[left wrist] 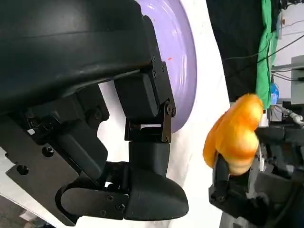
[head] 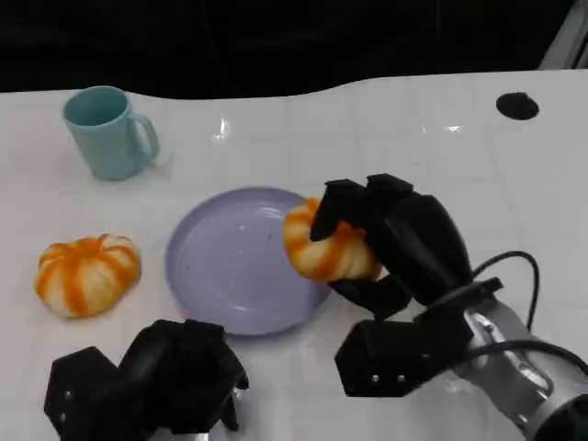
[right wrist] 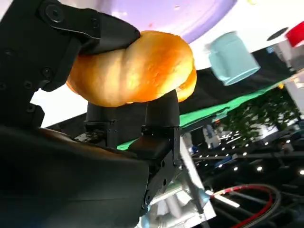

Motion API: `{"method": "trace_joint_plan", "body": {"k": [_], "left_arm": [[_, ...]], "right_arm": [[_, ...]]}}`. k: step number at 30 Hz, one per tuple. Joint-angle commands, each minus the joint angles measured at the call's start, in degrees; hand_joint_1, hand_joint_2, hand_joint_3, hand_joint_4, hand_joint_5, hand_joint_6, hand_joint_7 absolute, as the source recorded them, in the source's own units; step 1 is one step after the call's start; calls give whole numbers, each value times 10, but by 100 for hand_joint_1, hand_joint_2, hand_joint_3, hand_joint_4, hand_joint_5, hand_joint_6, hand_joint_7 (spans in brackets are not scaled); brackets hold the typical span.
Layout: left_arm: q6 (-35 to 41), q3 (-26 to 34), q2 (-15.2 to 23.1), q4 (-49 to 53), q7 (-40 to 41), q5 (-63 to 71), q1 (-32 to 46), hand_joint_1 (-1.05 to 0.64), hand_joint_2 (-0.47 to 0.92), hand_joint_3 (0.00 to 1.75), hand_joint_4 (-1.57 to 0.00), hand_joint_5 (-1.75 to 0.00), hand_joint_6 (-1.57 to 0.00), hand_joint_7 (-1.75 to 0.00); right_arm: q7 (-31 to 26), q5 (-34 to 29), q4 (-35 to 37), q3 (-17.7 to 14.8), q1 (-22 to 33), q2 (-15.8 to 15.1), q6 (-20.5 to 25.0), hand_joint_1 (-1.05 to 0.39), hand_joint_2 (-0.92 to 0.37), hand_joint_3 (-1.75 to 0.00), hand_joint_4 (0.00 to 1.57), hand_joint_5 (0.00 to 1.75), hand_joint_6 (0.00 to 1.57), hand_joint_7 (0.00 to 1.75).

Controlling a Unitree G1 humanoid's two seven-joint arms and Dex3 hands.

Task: Grasp the bread from the table and place it into the plate.

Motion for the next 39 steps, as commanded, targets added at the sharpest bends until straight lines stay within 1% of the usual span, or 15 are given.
{"method": "trace_joint_plan", "body": {"k": [1,7,10,17,19,21,22,23,24,26,27,29,31,33,39], "left_arm": [[-7,4,6,4,8,4,-1,-105,37,86,-144,-112,-148,-86],[-6,5,5,4,7,3,-1,-105,38,85,-144,-112,-148,-86],[-4,3,5,1,8,5,0,-105,38,84,-144,-112,-148,-86],[-4,3,3,-1,8,5,1,-105,38,83,-144,-112,-148,-86],[-3,3,3,-1,9,5,1,-105,38,83,-144,-111,-148,-86],[-5,3,3,0,8,5,1,-105,38,83,-144,-111,-148,-86],[-6,3,2,1,7,4,1,-105,38,83,-144,-111,-148,-85],[-6,3,2,2,6,3,0,-105,38,83,-144,-111,-148,-85],[-6,3,2,3,5,2,0,-105,39,83,-144,-111,-147,-85],[-5,4,2,3,5,1,-1,-105,39,82,-144,-111,-148,-85],[-5,4,2,2,5,0,-1,-105,39,82,-144,-110,-148,-85],[-5,4,2,2,5,1,0,-105,39,82,-144,-110,-148,-85],[-6,3,3,1,7,4,0,-105,39,82,-144,-110,-148,-85],[-5,3,3,0,7,4,0,-105,39,82,-144,-110,-148,-85],[-11,3,3,3,8,7,-1,-105,40,82,-145,-110,-148,-85]], "right_arm": [[5,4,21,4,-22,17,1,-15,-24,-141,96,175,83,159],[13,21,71,9,-41,48,-18,-17,-28,-144,96,175,80,165],[8,25,108,13,-56,63,-30,-15,-27,-135,96,175,79,165],[-25,9,176,25,-85,92,-25,-12,-30,-131,91,175,75,164],[-27,13,187,24,-89,97,-26,-12,-32,-127,87,175,76,151],[-20,22,194,20,-90,100,-33,-12,-35,-121,79,166,79,120],[-10,27,195,19,-90,100,-35,-13,-41,-109,76,158,78,105],[2,28,194,21,-92,97,-37,-14,-48,-97,69,143,74,89],[11,25,194,26,-95,93,-37,-19,-58,-79,56,110,66,61],[21,17,192,34,-97,86,-35,-23,-68,-59,46,75,61,32],[25,16,190,37,-96,84,-34,-28,-76,-41,38,57,55,17],[38,17,184,40,-94,80,-29,-33,-85,-21,33,43,51,6],[51,18,175,42,-90,77,-24,-41,-89,-11,22,37,42,1],[68,18,159,43,-85,73,-15,-48,-91,-8,14,36,36,0],[106,20,103,44,-63,59,7,-57,-92,-5,5,38,28,0]]}}
